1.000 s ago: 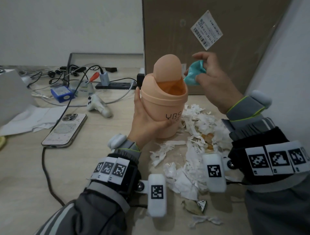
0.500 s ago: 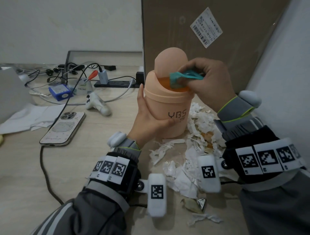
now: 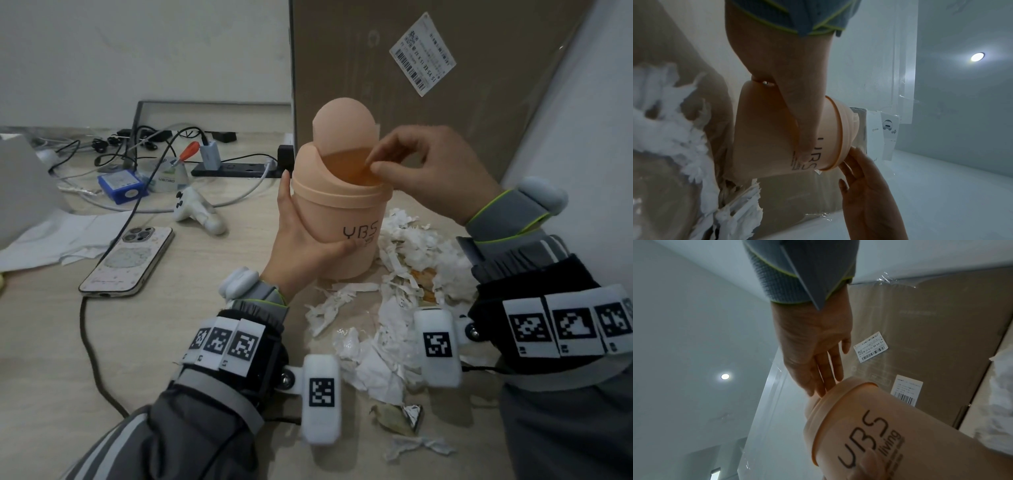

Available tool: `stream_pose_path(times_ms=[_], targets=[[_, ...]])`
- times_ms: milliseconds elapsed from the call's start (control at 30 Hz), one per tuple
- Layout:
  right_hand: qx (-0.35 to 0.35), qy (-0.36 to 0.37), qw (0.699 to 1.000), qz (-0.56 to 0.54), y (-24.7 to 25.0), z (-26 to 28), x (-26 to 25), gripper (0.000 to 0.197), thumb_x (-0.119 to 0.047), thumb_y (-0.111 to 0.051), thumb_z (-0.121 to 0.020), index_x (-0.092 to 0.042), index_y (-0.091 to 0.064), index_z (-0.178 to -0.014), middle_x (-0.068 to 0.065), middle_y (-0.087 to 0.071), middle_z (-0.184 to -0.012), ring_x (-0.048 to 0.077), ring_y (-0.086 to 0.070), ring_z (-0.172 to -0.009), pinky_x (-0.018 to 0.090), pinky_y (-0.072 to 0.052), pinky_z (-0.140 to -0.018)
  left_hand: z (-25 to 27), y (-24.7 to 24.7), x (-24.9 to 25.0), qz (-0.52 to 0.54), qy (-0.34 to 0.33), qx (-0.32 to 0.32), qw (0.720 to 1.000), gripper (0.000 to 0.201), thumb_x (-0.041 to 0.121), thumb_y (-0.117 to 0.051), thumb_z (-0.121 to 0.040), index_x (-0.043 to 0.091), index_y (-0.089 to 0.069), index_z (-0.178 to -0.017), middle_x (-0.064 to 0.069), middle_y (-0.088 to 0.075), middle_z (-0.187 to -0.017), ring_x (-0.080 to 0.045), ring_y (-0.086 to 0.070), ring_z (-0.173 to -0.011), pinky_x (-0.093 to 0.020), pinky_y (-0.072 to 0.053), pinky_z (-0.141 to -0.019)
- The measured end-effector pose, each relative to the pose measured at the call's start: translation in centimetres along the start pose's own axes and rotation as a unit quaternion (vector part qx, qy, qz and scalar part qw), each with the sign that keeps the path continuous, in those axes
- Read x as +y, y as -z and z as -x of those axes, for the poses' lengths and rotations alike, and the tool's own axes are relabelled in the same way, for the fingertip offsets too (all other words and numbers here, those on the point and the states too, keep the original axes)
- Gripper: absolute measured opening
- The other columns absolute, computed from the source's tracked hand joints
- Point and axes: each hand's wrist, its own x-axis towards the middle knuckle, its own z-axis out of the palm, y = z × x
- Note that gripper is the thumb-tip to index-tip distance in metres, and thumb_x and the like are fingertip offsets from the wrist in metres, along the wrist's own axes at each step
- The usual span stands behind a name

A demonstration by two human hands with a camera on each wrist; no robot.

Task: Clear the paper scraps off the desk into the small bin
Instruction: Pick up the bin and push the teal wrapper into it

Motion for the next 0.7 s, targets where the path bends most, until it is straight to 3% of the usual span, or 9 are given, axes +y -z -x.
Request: stream_pose_path(times_ms=[100, 167, 200, 300, 400, 467, 567, 600, 700], targets=[[-0.066, -0.017, 0.998, -0.016, -0.4, 0.0, -0.2, 0.034, -0.042, -0.055, -0.091, -0.015, -0.074, -0.084, 0.001, -0.072, -0.082, 0.014, -0.065, -0.084, 0.032, -0.050, -0.079, -0.1, 0.0, 0.0, 0.005, -0.006, -0.002, 1.000, 0.147, 0.023, -0.097, -0.064, 0.029, 0.015, -0.160, 0.008, -0.031, -0.152, -0.015, -0.042, -0.142, -0.043, -0.043, -0.117], [-0.088, -0.008, 0.996, 0.021, -1.0, 0.0, -0.2, 0.054, -0.054, -0.044, -0.091, -0.008, -0.072, -0.083, 0.013, -0.071, -0.082, 0.025, -0.064, -0.083, 0.042, -0.050, -0.080, 0.0, 0.0, 0.0, 0.011, -0.008, -0.007, 1.000, 0.154, 0.035, -0.098, -0.055, 0.030, 0.015, -0.160, 0.008, -0.032, -0.152, -0.014, -0.043, -0.142, -0.040, -0.044, -0.116], [-0.089, -0.004, 0.996, 0.027, -1.2, -0.1, -0.2, 0.058, -0.055, -0.042, -0.091, -0.007, -0.072, -0.084, 0.013, -0.071, -0.082, 0.025, -0.064, -0.082, 0.043, -0.050, -0.080, -0.1, 0.0, 0.0, 0.012, -0.008, -0.007, 1.000, 0.154, 0.041, -0.094, -0.052, 0.031, 0.015, -0.160, 0.007, -0.032, -0.154, -0.013, -0.044, -0.142, -0.040, -0.044, -0.116], [-0.043, -0.007, 0.997, -0.057, -1.0, -0.1, -0.1, 0.048, -0.046, -0.042, -0.096, -0.013, -0.075, -0.083, -0.001, -0.073, -0.081, 0.011, -0.068, -0.080, 0.029, -0.053, -0.080, -0.1, 0.1, 0.1, 0.008, -0.006, 0.004, 1.000, 0.154, 0.045, -0.093, -0.050, 0.032, 0.014, -0.160, 0.001, -0.030, -0.161, -0.016, -0.043, -0.143, -0.043, -0.044, -0.116], [0.070, -0.011, 0.990, -0.119, 0.1, -0.4, 0.4, 0.044, -0.038, -0.045, -0.097, -0.009, -0.073, -0.079, -0.003, -0.072, -0.075, 0.008, -0.068, -0.074, 0.011, -0.048, -0.076, -0.4, 1.1, -0.1, 0.009, -0.003, 0.028, 1.000, 0.152, 0.032, -0.098, -0.056, 0.032, 0.013, -0.160, -0.001, -0.031, -0.162, -0.019, -0.041, -0.145, -0.050, -0.042, -0.119], [0.144, -0.043, 0.972, -0.182, 1.1, -0.4, 0.7, 0.040, -0.032, -0.048, -0.097, -0.010, -0.070, -0.072, -0.005, -0.071, -0.064, 0.007, -0.067, -0.066, 0.011, -0.048, -0.071, -0.6, 2.2, -0.2, 0.011, 0.004, 0.054, 0.998, 0.152, 0.041, -0.094, -0.052, 0.033, 0.013, -0.160, -0.001, -0.033, -0.161, -0.021, -0.042, -0.145, -0.052, -0.040, -0.119], [0.198, -0.118, 0.938, -0.258, 2.5, 0.2, 1.4, 0.037, -0.027, -0.049, -0.095, -0.015, -0.065, -0.063, -0.008, -0.068, -0.055, 0.005, -0.064, -0.056, 0.012, -0.045, -0.059, -0.9, 4.0, -0.9, 0.020, 0.038, 0.096, 0.995, 0.147, 0.026, -0.097, -0.063, 0.031, 0.012, -0.161, -0.005, -0.032, -0.163, -0.023, -0.040, -0.145, -0.056, -0.036, -0.122], [0.193, -0.143, 0.936, -0.259, 2.9, 0.6, 1.5, 0.037, -0.028, -0.049, -0.095, -0.017, -0.064, -0.062, -0.008, -0.068, -0.055, 0.004, -0.063, -0.056, 0.014, -0.043, -0.059, -1.0, 4.5, -1.3, 0.022, 0.046, 0.108, 0.993, 0.145, 0.024, -0.097, -0.064, 0.031, 0.012, -0.161, -0.006, -0.031, -0.163, -0.024, -0.040, -0.145, -0.057, -0.035, -0.122], [0.128, -0.191, 0.943, -0.242, 3.6, 2.7, 1.6, 0.037, -0.031, -0.050, -0.094, -0.019, -0.064, -0.063, -0.005, -0.069, -0.060, 0.008, -0.064, -0.062, 0.023, -0.043, -0.068, -0.7, 5.8, -1.7, 0.033, 0.062, 0.128, 0.989, 0.152, 0.042, -0.095, -0.049, 0.034, 0.008, -0.160, -0.006, -0.032, -0.162, -0.025, -0.042, -0.144, -0.056, -0.037, -0.120]])
